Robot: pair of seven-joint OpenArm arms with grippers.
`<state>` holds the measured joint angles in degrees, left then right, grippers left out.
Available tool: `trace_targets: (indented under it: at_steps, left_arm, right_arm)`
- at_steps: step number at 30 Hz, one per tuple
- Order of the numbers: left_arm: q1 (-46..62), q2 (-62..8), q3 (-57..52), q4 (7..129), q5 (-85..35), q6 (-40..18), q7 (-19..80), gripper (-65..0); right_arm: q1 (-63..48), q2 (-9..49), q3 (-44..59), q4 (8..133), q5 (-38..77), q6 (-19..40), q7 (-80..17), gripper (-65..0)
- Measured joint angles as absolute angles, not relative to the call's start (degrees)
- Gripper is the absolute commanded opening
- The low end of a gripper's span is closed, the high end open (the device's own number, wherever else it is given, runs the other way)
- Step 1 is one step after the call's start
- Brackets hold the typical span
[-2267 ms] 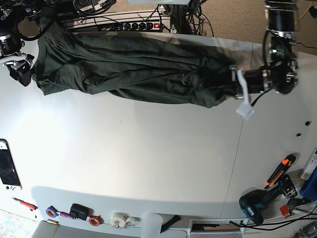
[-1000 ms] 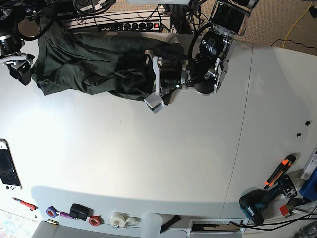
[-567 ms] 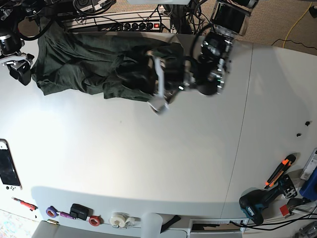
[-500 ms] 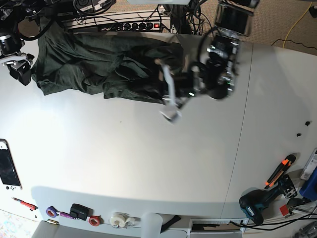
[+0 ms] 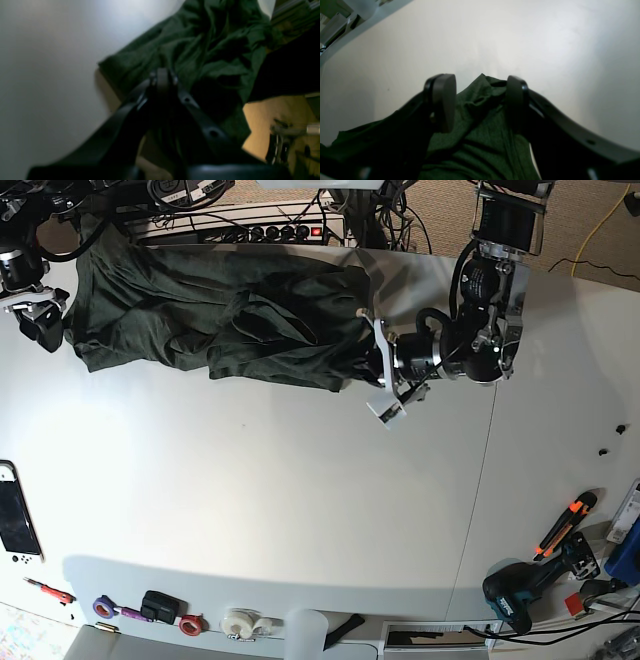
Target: Layout the t-shirt on the table in an organized manner, then fold the t-shirt properly
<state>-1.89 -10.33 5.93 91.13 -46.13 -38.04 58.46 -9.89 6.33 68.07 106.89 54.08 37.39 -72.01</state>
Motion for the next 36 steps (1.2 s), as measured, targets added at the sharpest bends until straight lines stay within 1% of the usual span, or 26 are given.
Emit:
trace_targets:
  at_steps: [5, 11, 14, 16, 22, 27, 31, 33, 36]
  left_arm:
    - [-1.96, -10.33, 5.93, 91.13, -51.57, -39.55, 62.08, -65.0]
    - [-1.93, -10.39, 5.91, 91.13, -47.07, -39.51, 63.2, -65.0]
    - [-1.93, -10.37, 5.93, 91.13, -46.96, -39.53, 65.17, -65.0]
    - [-1.93, -10.52, 5.93, 91.13, -48.71, -39.53, 67.2, -65.0]
    - [-1.91, -10.11, 6.02, 91.13, -54.7, -39.53, 68.99, -65.0]
    - [-1.93, -9.89, 10.9, 91.13, -54.94, -39.51, 68.95, -65.0]
    - [-1.93, -9.76, 18.39, 91.13, -46.09, -39.35, 62.02, -65.0]
    - [-1.96, -9.76, 21.8, 91.13, -42.13, -36.36, 57.91, -65.0]
    - [-2.13, -9.87, 26.41, 91.15, -40.95, -35.18, 56.25, -65.0]
  right_arm:
    - [-9.87, 6.33, 68.07, 106.89, 54.11, 37.39, -72.01, -33.0]
    - [-9.87, 6.33, 68.07, 106.89, 54.08, 37.39, -72.01, -33.0]
    - [-9.87, 6.33, 68.07, 106.89, 54.08, 37.39, -72.01, -33.0]
    - [-9.87, 6.33, 68.07, 106.89, 54.08, 37.39, -72.01, -33.0]
    - [-9.89, 6.33, 68.07, 106.89, 54.08, 37.39, -72.01, -33.0]
    - [-9.87, 6.33, 68.07, 106.89, 54.08, 37.39, -72.01, -33.0]
    - [-9.87, 6.33, 68.07, 106.89, 54.08, 37.39, -72.01, -33.0]
    - [-9.89, 6.33, 68.07, 106.89, 54.08, 37.39, -72.01, -33.0]
    - [-9.87, 6.33, 68.07, 106.89, 54.08, 37.39, -72.01, -33.0]
